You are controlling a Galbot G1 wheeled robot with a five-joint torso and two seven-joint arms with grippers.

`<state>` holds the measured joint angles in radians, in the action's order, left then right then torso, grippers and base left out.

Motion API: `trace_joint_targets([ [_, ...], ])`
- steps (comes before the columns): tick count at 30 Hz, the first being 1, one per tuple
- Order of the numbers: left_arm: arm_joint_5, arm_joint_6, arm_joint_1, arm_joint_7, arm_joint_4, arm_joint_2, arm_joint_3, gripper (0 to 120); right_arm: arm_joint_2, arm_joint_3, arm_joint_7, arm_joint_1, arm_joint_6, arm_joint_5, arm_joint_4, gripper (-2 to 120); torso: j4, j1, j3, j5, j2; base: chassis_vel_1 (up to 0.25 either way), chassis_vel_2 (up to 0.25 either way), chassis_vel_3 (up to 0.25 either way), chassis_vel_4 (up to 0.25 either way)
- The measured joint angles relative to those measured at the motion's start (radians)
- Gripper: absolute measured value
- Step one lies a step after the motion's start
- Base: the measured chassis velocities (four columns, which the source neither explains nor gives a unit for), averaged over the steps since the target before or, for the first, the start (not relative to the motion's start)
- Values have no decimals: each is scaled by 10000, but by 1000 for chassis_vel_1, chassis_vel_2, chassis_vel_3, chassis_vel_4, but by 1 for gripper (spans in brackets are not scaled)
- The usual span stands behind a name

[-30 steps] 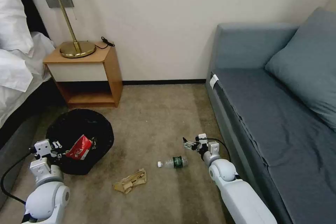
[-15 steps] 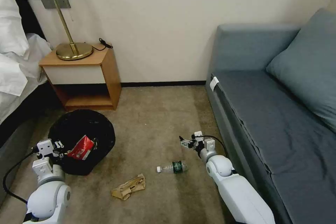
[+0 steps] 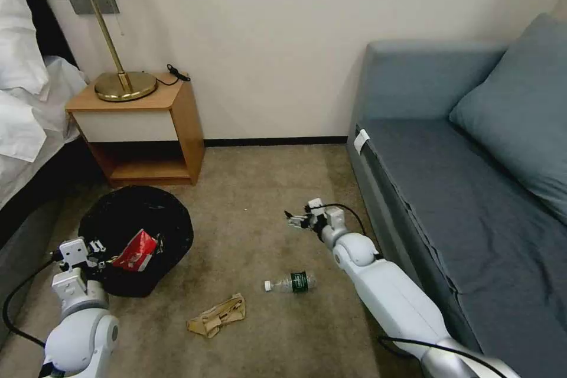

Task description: Pick up the trash bin, then pick up the garbage on the floor and place it into the trash bin.

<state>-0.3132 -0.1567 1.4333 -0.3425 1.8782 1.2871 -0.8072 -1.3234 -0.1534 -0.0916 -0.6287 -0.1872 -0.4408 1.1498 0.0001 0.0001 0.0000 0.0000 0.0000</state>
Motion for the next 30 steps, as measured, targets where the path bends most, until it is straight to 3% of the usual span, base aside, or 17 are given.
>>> trace_joint_targets([
  [16, -52, -1, -61, -44, -56, 134, -127, 4, -610, -1957, -120, 103, -382, -341, 978, 100, -1, 0, 0, -2, 0, 0, 0, 0, 0],
  [30, -46, -156, -180, -97, 115, 328, -63, 4, -1091, -3225, -674, -761, -564, 473, 884, 100, -1, -1, -1, -1, 1, 0, 0, 0, 0],
])
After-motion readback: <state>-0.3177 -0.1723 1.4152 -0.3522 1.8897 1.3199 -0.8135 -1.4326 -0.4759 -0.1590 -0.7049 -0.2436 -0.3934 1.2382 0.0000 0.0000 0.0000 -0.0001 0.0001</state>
